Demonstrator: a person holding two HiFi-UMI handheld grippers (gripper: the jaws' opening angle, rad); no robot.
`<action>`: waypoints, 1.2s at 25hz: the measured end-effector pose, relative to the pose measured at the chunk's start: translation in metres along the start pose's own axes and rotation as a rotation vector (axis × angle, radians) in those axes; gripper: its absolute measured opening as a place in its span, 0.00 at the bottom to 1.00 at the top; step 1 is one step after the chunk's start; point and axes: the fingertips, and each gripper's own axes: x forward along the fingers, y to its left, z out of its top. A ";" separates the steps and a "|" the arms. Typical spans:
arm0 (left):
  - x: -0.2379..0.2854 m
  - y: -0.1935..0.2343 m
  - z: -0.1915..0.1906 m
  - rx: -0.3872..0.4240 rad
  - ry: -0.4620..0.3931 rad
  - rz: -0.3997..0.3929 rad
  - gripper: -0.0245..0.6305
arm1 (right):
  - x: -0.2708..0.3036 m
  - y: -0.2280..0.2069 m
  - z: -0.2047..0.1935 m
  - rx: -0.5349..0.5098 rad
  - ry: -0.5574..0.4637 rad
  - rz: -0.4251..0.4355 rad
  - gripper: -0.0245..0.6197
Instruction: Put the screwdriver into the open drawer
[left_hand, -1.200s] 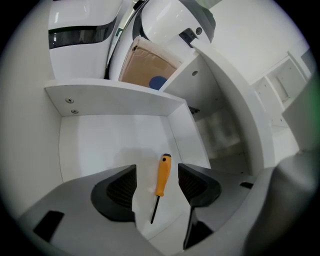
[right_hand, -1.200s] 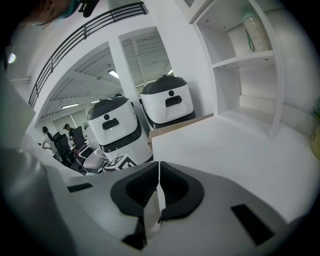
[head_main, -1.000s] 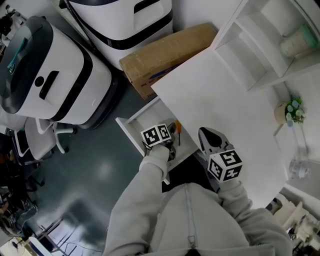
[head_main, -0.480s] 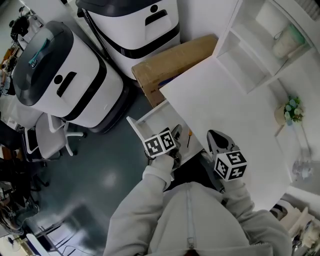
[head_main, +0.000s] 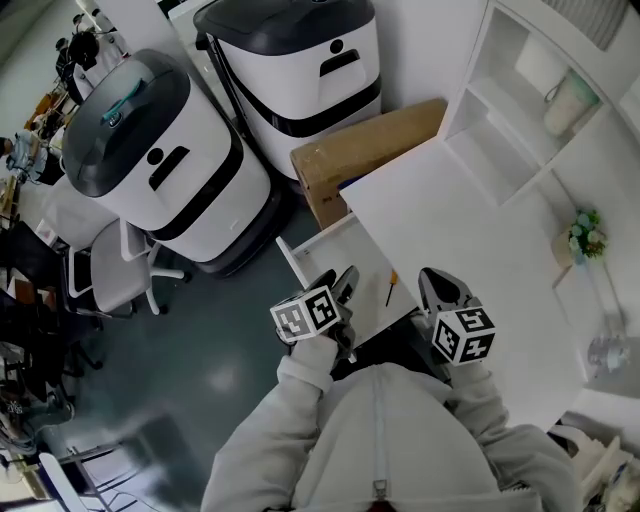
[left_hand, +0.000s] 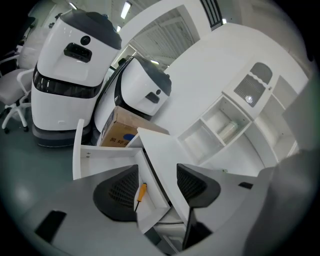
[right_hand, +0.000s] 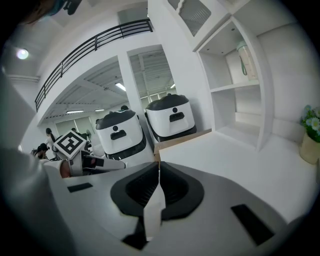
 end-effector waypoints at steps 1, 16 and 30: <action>-0.007 -0.001 0.002 0.004 -0.015 -0.010 0.42 | -0.001 0.003 0.002 -0.004 -0.007 0.005 0.09; -0.112 -0.049 0.060 0.414 -0.253 -0.102 0.39 | -0.013 0.021 0.047 -0.054 -0.129 0.083 0.09; -0.130 -0.036 0.080 0.611 -0.392 0.075 0.07 | -0.019 0.017 0.064 -0.103 -0.203 0.057 0.09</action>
